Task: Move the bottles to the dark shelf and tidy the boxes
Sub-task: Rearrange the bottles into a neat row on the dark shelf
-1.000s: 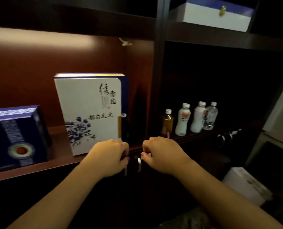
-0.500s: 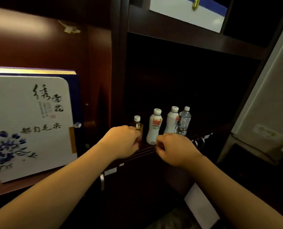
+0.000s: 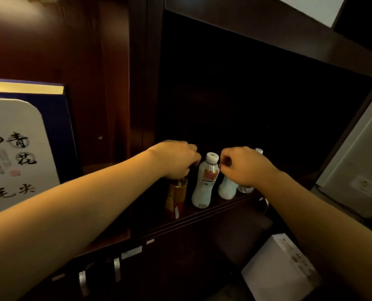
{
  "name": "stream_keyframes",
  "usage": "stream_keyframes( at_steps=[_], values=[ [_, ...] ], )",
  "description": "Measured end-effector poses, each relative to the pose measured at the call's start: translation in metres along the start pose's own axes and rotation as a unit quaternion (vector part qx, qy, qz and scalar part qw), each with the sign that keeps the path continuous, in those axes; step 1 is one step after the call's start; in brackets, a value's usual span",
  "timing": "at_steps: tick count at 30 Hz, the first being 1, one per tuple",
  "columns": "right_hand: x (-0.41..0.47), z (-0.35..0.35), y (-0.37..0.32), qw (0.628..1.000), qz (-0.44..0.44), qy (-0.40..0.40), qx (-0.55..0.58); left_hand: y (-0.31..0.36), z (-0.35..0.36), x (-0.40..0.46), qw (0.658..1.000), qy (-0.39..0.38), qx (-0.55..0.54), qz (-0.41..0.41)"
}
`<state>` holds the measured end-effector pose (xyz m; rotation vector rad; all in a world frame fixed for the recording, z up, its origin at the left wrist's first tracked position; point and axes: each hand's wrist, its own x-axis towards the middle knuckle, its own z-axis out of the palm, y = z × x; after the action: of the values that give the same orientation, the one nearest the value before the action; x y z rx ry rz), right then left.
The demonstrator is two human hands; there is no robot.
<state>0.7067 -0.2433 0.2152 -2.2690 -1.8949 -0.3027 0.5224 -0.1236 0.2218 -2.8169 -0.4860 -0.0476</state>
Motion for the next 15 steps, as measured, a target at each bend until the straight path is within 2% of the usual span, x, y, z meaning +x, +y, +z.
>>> stream_keyframes(
  at_steps=[3,8,15],
  values=[
    [0.025,0.008,0.008,1.000,0.005,-0.010,-0.018,-0.004,0.006,0.013,0.999,-0.034,-0.007,-0.013],
    [0.059,0.028,0.017,0.999,0.015,-0.018,-0.032,-0.011,0.017,0.017,0.991,-0.087,-0.061,-0.080],
    [0.086,0.043,0.019,0.999,0.014,-0.035,-0.009,-0.002,0.018,0.021,0.973,-0.094,-0.120,-0.174]
  ],
)
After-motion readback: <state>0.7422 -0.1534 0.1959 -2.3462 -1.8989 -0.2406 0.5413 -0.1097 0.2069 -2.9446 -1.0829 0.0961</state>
